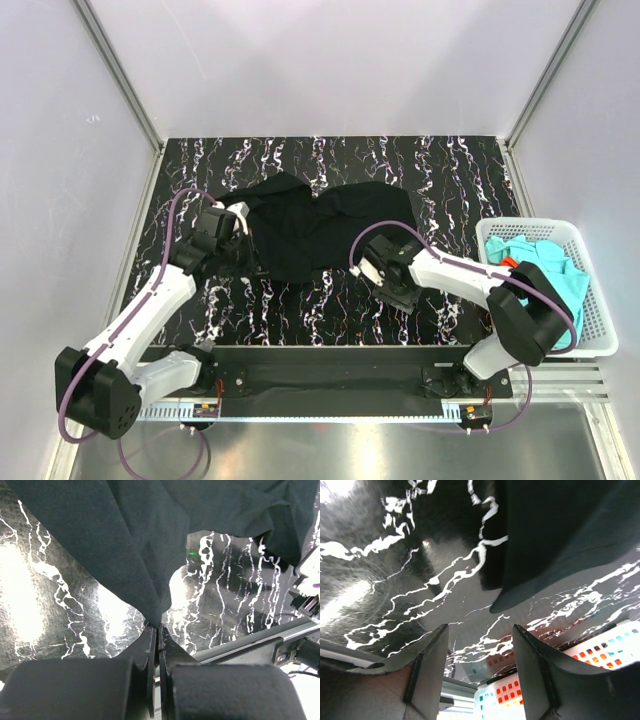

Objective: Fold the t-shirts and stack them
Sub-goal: Flatten the tshirt out

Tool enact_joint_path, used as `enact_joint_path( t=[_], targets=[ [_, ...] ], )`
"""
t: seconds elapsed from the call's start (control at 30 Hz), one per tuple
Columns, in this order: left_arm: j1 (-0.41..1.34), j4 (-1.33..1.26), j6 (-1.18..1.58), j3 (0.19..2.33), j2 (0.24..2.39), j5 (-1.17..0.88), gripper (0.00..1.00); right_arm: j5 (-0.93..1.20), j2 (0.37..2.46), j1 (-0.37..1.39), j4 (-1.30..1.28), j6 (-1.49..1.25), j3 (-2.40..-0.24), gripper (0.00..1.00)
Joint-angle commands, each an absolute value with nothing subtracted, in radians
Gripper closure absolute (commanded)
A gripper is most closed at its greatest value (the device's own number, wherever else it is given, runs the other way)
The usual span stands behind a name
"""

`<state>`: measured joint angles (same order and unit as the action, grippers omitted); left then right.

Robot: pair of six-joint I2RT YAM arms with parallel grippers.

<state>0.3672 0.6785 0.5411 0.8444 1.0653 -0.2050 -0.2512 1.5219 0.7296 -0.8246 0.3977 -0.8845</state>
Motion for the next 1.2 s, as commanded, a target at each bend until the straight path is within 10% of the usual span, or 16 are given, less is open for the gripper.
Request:
enact_joint_path(
  t=[0.0,0.43,0.67,0.83,1.17],
  targets=[
    [0.348,0.629,0.497,0.86,1.094,-0.255,1.0,-0.29,1.519,0.73,-0.729,0.449,-0.856,0.41],
    [0.319,0.629,0.515,0.864,1.109,-0.267,1.0,-0.351,1.575,0.73,-0.522,0.491,-0.808,0.47],
    [0.318,0.63,0.548,0.854,1.089,-0.255,1.0,-0.434,1.588,0.73,-0.511,0.5,-0.773,0.66],
    [0.318,0.632,0.587,0.868,1.068,-0.241,1.0,-0.483,1.566,0.729,-0.512,0.471,-0.773,1.0],
    [0.316,0.64,0.62,1.184,0.979,-0.143,1.0,-0.658,1.401,0.701,-0.52,0.423,-0.98,1.0]
  ],
)
